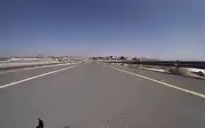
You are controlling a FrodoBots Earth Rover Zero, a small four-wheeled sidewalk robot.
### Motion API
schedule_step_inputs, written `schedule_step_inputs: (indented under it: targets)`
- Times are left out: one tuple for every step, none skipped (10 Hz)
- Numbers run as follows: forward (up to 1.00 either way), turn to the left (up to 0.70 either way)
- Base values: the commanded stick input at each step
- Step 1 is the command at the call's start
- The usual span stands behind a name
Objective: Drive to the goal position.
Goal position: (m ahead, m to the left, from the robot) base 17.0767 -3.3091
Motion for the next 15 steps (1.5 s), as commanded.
schedule_step_inputs:
  targets:
    - [1.0, 0.0]
    - [1.0, 0.0]
    - [1.0, 0.0]
    - [1.0, 0.0]
    - [1.0, 0.0]
    - [1.0, 0.0]
    - [1.0, 0.0]
    - [1.0, 0.0]
    - [1.0, 0.0]
    - [1.0, 0.0]
    - [1.0, 0.0]
    - [1.0, 0.0]
    - [1.0, 0.0]
    - [1.0, 0.0]
    - [1.0, 0.0]
